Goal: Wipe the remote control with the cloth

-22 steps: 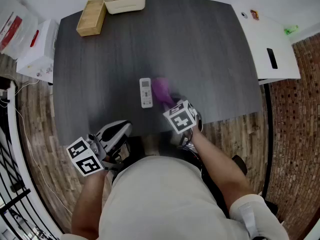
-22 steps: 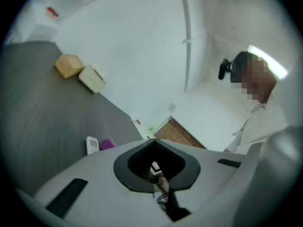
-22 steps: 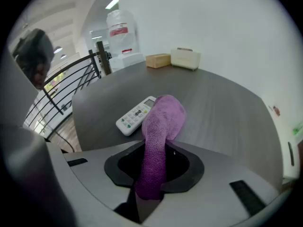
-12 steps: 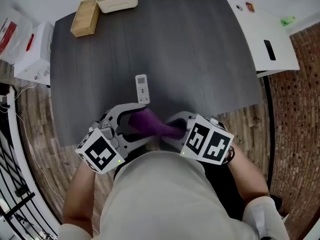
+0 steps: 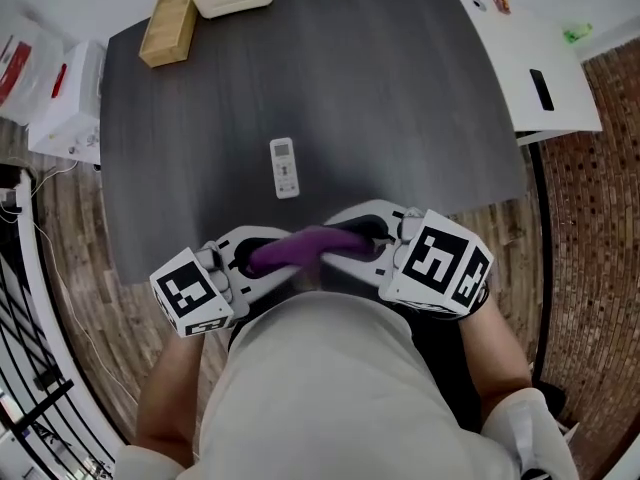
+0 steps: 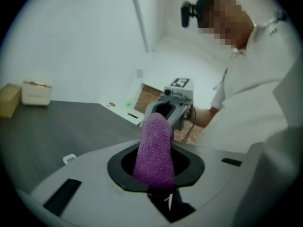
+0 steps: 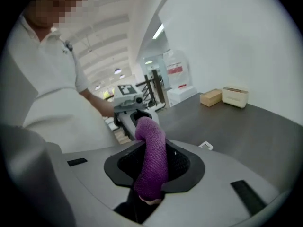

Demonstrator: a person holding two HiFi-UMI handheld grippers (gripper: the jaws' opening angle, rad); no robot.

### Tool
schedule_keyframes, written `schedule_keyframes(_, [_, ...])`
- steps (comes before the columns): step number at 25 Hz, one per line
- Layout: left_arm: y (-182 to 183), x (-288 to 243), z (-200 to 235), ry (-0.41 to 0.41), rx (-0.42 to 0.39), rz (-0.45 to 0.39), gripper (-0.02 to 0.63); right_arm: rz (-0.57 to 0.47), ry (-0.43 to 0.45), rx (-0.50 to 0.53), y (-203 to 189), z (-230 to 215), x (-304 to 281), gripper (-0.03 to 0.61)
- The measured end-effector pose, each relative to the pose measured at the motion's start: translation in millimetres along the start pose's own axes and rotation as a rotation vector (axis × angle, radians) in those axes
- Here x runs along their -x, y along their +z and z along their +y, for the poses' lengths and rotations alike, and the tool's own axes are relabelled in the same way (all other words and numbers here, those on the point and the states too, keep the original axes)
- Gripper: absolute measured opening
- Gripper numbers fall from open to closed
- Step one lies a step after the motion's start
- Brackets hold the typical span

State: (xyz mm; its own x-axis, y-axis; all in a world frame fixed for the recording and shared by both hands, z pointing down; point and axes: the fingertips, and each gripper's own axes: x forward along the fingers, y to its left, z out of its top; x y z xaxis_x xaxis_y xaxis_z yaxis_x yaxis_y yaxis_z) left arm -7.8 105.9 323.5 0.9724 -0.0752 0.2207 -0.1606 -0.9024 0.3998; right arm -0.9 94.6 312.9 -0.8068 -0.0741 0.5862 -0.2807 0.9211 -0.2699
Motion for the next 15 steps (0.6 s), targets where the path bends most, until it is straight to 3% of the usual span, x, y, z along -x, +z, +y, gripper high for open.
schedule_keyframes(3, [1,8,6,0.051,0.08,-0.066,0.068,-0.139,-0.008,-0.069,7,-4,-4,0.105])
schedule_keyframes(7, [-14,9,9,0.119,0.04,0.004,0.064,-0.192,-0.007,-0.084,4,1,-10,0.196])
schedule_keyframes(9, [-14,3,13,0.165,0.027,0.014,0.064,-0.254,0.032,-0.159,7,5,-11,0.216])
schedule_keyframes(11, [-11,-6,14,0.19,0.044,-0.008,0.064,-0.321,0.013,-0.262,8,-4,-10,0.227])
schedule_keyframes(13, [-12,-16,13,0.194,0.053,-0.004,0.064,-0.346,-0.011,-0.331,2,-14,-8,0.225])
schedule_keyframes(15, [-20,-24,10,0.194,0.057,0.023,0.064,-0.313,0.001,-0.329,-9,-14,-7,0.208])
